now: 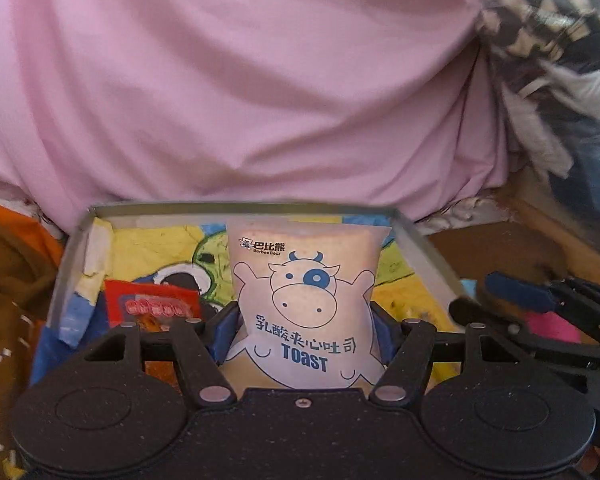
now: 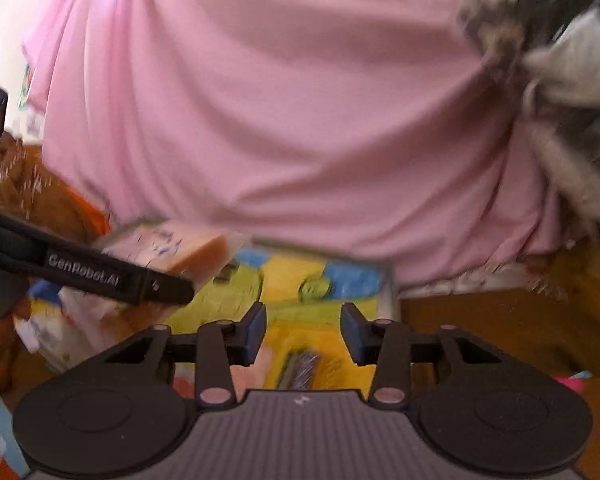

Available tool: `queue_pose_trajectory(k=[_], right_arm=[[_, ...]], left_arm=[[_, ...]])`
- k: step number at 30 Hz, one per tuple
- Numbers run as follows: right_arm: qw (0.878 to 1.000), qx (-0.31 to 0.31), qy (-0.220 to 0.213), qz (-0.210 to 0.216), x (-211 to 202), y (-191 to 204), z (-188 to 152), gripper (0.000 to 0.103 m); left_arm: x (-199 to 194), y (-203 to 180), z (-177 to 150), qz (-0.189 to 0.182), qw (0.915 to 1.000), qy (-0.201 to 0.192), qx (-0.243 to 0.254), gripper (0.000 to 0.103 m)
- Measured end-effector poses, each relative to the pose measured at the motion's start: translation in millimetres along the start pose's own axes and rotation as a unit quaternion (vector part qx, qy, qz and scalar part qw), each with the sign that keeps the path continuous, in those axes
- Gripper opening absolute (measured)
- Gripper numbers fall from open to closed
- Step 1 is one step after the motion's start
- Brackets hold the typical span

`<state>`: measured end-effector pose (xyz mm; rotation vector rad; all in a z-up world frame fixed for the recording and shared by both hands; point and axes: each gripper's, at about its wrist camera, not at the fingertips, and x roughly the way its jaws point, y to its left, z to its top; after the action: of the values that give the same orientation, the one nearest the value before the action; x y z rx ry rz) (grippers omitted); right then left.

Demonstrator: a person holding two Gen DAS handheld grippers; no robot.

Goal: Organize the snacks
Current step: 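Lower the toast bag and biscuit bar into the tray and open both grippers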

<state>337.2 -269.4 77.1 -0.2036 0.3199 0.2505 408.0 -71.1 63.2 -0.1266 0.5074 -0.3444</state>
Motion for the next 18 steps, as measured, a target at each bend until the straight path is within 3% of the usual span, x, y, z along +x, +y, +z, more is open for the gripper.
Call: queue_pose_trajectory(k=[6, 10, 12, 18], right_arm=[[0.999, 0.024, 0.02, -0.007, 12, -7, -24, 0.051], [0.999, 0.036, 0.017, -0.014, 7, -8, -30, 0.065], [0.999, 0.039, 0.015, -0.017, 3, -9, -29, 0.07], [0.999, 0.039, -0.011, -0.027, -23, -11, -20, 0.092]], left_arm=[[18, 4, -16, 0.001, 0.9998, 0.018, 0.004, 0.068], [16, 5, -20, 0.0, 0.9998, 0.017, 0.007, 0.072], [12, 3, -18, 0.002, 0.9999, 0.011, 0.01, 0.08], [-13, -1, -14, 0.004, 0.9999, -0.013, -0.007, 0.089]])
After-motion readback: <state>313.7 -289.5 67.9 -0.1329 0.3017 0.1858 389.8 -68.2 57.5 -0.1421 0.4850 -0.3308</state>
